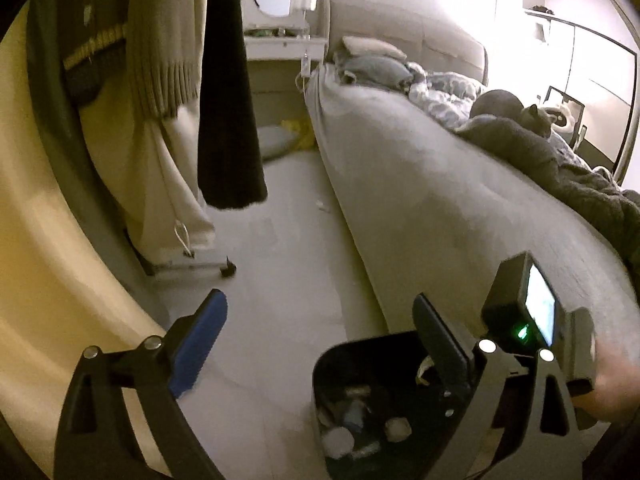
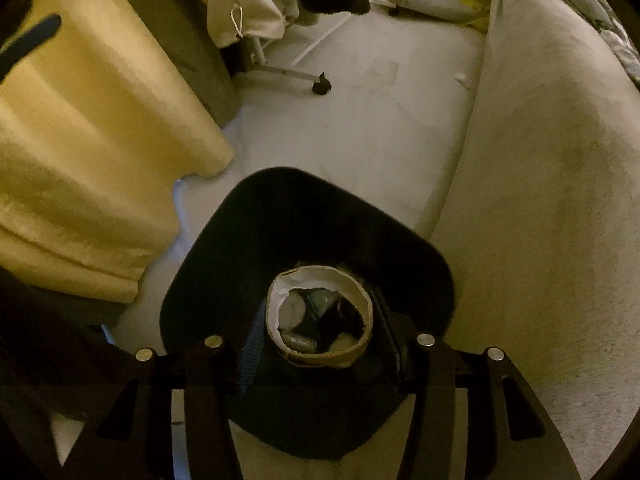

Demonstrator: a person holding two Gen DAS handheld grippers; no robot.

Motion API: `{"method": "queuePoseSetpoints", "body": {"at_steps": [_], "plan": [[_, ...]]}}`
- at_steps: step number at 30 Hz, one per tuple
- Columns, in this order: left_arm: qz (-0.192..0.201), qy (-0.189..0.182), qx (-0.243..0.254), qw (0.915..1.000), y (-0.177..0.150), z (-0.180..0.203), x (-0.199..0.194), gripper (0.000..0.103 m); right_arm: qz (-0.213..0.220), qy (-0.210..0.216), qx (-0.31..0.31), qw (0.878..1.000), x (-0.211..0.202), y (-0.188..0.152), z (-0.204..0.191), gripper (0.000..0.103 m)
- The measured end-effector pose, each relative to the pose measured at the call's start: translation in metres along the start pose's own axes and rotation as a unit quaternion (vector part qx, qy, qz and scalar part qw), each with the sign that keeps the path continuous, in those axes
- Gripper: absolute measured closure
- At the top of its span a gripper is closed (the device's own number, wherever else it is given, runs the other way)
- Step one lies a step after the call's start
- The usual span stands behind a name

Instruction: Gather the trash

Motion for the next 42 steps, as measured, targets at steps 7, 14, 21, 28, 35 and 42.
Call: {"method": "queuePoseSetpoints", "body": {"at_steps": [7,14,21,28,35,42], "plan": [[0.023,0.02,0.0,0.9996,0.014,-0.003,-0.011,0.005,0.007,0.0,0.011,1.0,-0.012,-0.001,0.006,0.036],[0.037,0.023,0.009,0.999,0.023,0.004,-0.017,0.005,0.089,-0.005,0.032,0.996,-0.055,0.017,0.016,0.03],[0.059,-0.009,0.018,0.998,0.033,0.032,-0.032,0.004,0.184,-0.044,0.059,0.98,-0.123,0.006,0.035,0.016],[0.054,-0.006,0.022,0.9983,0.026,0.054,-0.037,0.004,0.247,-0.114,0.106,0.956,-0.19,-0.04,0.08,0.011],[0.055,-0.013,0.016,0.9983,0.017,0.077,-0.042,0.003,0.283,-0.18,0.142,0.932,-0.234,-0.093,0.109,0.003],[0.063,-0.025,0.037,0.997,-0.001,0.111,-0.06,0.003,0.31,-0.206,0.171,0.912,-0.269,-0.146,0.116,0.003]]}}
Point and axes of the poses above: each gripper's, at about its wrist camera, not at the fingertips, and x roughly the way its jaws point, z to its right, y to its top, the point moved 9 cm from there along x, roughly the way its jaws point, and after that the axes turned 2 degrees about z, right-handed, at the moved point
